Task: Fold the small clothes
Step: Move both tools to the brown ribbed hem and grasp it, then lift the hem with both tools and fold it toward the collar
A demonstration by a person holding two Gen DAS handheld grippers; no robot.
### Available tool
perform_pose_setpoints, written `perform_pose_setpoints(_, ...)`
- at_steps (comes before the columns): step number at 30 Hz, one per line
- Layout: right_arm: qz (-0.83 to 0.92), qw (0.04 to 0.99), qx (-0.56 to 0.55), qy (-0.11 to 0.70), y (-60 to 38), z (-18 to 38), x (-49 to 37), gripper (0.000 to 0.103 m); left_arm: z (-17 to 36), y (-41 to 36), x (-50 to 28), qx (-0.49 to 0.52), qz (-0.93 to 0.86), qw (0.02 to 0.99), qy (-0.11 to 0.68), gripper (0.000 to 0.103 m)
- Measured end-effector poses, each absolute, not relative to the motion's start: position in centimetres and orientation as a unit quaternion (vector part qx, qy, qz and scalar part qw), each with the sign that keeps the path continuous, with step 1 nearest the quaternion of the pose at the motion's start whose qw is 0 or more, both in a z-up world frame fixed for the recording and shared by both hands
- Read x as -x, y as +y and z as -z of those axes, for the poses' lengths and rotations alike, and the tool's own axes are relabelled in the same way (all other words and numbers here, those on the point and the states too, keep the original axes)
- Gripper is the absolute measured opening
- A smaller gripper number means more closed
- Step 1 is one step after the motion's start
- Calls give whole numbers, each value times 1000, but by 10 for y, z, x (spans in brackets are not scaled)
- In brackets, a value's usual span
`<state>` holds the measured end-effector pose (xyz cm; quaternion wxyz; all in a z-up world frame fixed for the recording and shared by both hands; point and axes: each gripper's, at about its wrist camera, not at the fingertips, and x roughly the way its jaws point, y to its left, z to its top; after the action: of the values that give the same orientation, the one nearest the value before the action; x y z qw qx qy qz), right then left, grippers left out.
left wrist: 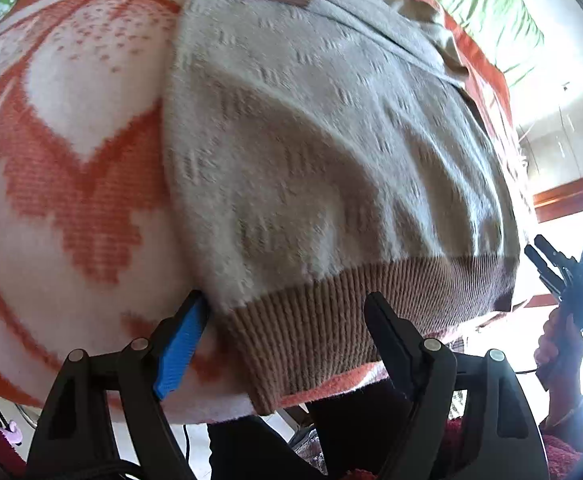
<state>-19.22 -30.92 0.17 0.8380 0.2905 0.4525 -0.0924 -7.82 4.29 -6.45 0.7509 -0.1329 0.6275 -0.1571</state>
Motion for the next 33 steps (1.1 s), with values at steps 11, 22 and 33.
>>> perform_pose_setpoints(11, 64, 814, -338, 469, -309, 24, 207, 60, 73, 43, 82, 155, 164, 743, 630, 79)
perform_pose_setpoints(22, 43, 775, -449, 443, -321, 51, 217, 22, 80, 44, 74, 172, 170, 731, 639, 6)
perform_pose_setpoints(33, 43, 776, -440, 449, -332, 47, 231, 7, 80, 76, 98, 208, 173, 745, 609, 4)
